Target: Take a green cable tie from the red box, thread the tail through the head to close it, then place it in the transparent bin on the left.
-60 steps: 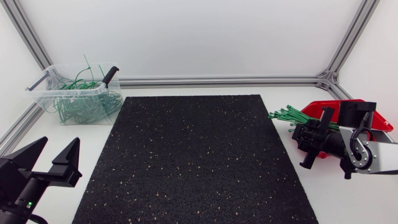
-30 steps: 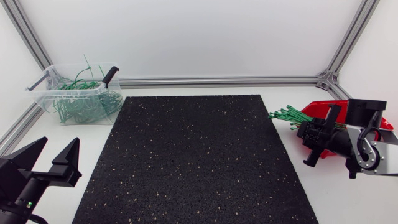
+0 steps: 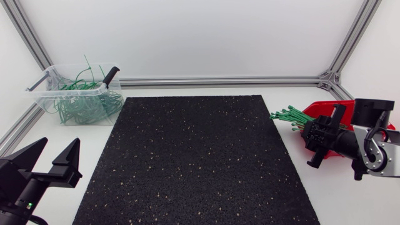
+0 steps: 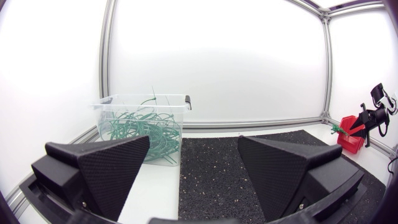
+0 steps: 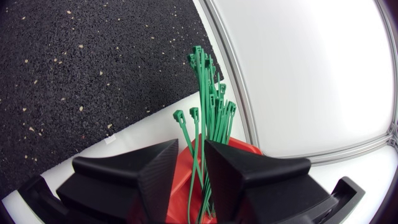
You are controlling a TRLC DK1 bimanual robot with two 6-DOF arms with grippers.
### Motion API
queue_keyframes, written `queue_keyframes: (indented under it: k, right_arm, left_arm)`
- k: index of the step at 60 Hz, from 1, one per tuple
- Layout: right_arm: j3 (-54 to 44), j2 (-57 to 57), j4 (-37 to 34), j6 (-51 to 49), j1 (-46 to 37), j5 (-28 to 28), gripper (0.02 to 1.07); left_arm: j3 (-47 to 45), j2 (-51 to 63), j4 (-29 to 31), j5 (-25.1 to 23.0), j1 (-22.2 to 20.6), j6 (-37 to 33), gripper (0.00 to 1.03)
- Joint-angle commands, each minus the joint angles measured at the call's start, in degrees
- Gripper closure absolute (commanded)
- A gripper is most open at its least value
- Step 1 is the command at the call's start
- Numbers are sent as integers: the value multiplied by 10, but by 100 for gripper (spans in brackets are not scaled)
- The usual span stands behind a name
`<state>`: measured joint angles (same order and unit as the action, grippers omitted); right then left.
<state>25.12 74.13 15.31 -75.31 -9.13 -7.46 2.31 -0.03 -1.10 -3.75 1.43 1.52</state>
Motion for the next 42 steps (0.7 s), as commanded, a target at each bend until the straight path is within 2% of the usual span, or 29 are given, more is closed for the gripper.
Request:
queue_keyframes:
  k: [1, 14, 19, 22, 33, 37, 42]
  right_arm:
    - [-21, 1, 3, -18, -4, 0, 50]
    - [-29, 27, 43, -19, -3, 1, 51]
    - [-30, 40, 58, -19, -3, 3, 57]
    - [-31, 46, 67, -19, -1, 5, 57]
    - [-25, 56, 76, -19, 5, 10, 57]
    - [-23, 58, 77, -17, 9, 11, 63]
    - [-22, 64, 84, -16, 10, 13, 63]
  left_arm:
    - [-22, -6, 12, 5, -1, 2, 4]
    - [-22, -6, 12, 5, -1, 2, 4]
    - [-22, -6, 12, 4, -1, 2, 4]
    - [-22, -6, 12, 4, -1, 2, 4]
    - [-22, -6, 12, 5, -2, 2, 4]
    - [-22, -6, 12, 5, -2, 2, 4]
    - [-22, -6, 12, 5, -2, 2, 4]
